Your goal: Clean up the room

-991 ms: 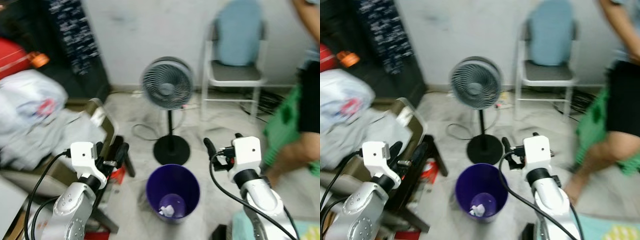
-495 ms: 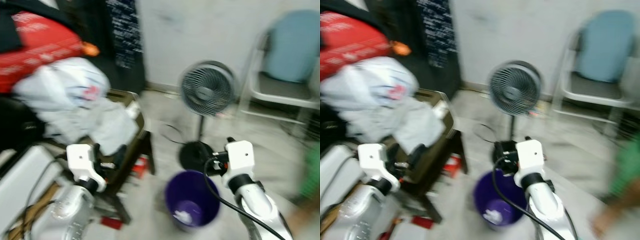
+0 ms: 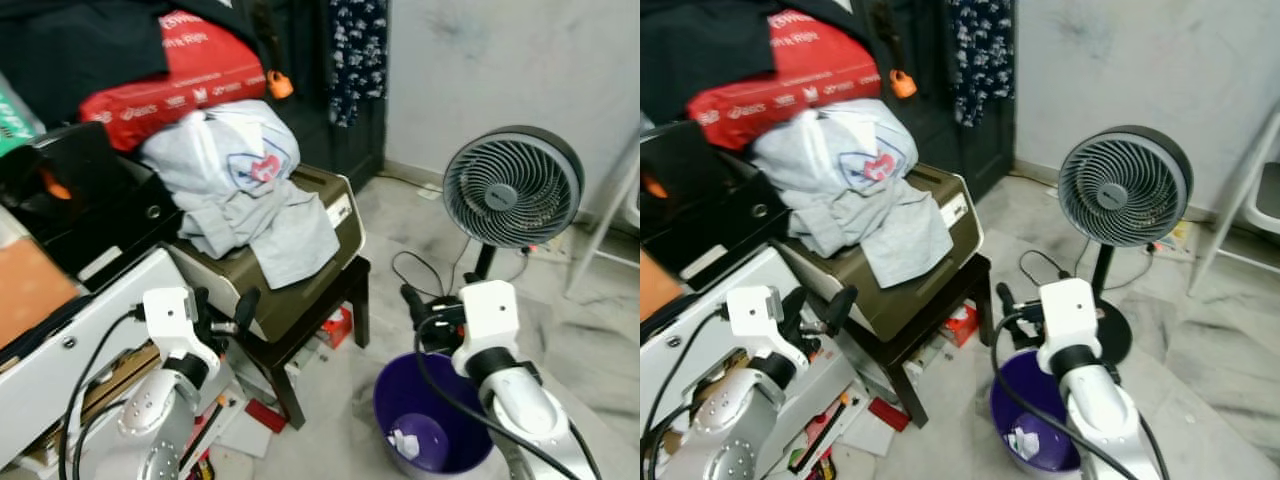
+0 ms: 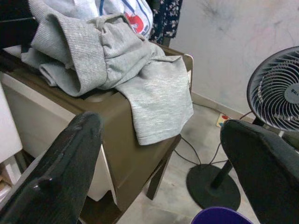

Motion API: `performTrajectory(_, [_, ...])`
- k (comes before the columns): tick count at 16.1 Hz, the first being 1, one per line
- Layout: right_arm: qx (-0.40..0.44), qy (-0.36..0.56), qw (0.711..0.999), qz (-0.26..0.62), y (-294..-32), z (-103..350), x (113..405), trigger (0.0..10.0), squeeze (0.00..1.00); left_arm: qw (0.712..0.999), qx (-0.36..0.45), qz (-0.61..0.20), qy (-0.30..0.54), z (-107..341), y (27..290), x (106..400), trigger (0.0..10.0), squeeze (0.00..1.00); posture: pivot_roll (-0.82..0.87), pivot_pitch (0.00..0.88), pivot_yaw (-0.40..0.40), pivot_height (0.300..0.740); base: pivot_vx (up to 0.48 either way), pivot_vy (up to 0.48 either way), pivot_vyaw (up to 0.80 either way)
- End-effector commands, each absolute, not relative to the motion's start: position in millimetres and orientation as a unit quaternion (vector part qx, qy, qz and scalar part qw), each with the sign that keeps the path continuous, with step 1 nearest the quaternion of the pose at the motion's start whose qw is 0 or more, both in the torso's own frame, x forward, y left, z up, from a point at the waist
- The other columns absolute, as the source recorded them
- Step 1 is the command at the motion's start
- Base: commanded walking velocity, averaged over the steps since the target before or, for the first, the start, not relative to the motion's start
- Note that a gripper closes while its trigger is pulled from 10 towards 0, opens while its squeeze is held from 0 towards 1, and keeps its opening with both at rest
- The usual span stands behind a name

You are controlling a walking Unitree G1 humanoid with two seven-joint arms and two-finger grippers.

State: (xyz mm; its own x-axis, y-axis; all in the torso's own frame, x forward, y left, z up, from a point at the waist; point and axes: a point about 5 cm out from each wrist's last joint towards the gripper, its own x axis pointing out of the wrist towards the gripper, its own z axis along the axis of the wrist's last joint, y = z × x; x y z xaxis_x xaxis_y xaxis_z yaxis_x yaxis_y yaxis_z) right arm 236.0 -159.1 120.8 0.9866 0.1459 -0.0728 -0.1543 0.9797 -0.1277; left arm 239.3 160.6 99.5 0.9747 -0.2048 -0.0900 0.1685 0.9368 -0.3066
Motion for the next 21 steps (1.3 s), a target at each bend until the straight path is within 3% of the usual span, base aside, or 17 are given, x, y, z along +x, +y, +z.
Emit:
performTrajectory(1, [-0.057,0.021,0.995,0.08,-154.5,126.5,236.7,10.0,0.0,0.987,-0.134,-0.075,0.056,101.1,169.7,239.3,10.0,0.0,-0.25,0.01,0.086,0.74,0.0,0.0,0.0])
performTrajectory(6, [-0.066,0.02,0.994,0.089,-151.8,126.9,234.9,10.0,0.0,0.987,-0.132,-0.075,0.059,101.1,168.0,240.2,10.0,0.0,-0.25,0.019,0.08,0.74,0.0,0.0,0.0])
performTrajectory(7, [-0.058,0.02,0.994,0.086,-153.1,127.1,234.6,10.0,0.39,0.987,-0.132,-0.076,0.059,101.2,167.7,240.2,10.0,0.0,-0.25,0.02,0.08,0.74,0.0,0.0,0.0])
performTrajectory(8, [-0.043,0.021,0.996,0.081,-155.1,127.0,234.2,10.0,1.0,0.987,-0.131,-0.077,0.059,101.3,167.3,240.1,10.0,0.0,-0.25,0.021,0.079,0.74,0.0,0.0,0.0])
performTrajectory(13, [-0.05,0.021,0.995,0.078,-156.4,127.0,233.4,10.0,1.0,0.986,-0.132,-0.077,0.062,100.4,167.3,239.5,10.0,0.0,-0.25,0.025,0.079,0.74,0.0,0.0,0.0])
performTrajectory(14, [-0.052,0.024,0.995,0.078,-155.9,126.0,233.8,10.0,0.12,0.986,-0.132,-0.078,0.063,100.3,167.4,239.7,10.0,0.0,-0.25,0.025,0.08,0.74,0.0,0.0,0.0])
performTrajectory(15, [-0.044,0.02,0.996,0.081,-155.3,126.1,233.5,5.5,0.0,0.986,-0.131,-0.078,0.063,100.4,167.6,239.4,10.0,0.0,-0.25,0.025,0.08,0.74,0.0,0.0,0.0])
performTrajectory(16, [-0.04,0.015,0.996,0.081,-155.4,126.8,233.3,3.6,0.0,0.986,-0.13,-0.078,0.063,100.3,167.5,239.4,10.0,0.0,-0.25,0.025,0.08,0.74,0.0,0.0,0.0])
performTrajectory(17, [-0.037,0.012,0.995,0.087,-154.1,128.1,232.6,0.0,0.0,0.986,-0.129,-0.08,0.064,100.3,167.6,239.7,10.0,0.0,-0.24,0.024,0.08,0.74,0.0,0.0,0.0])
performTrajectory(21, [-0.039,0.016,0.995,0.095,-151.7,127.2,233.0,0.0,0.0,0.987,-0.127,-0.081,0.063,100.2,168.0,240.4,10.0,0.0,-0.24,0.02,0.082,0.74,0.0,0.0,0.0])
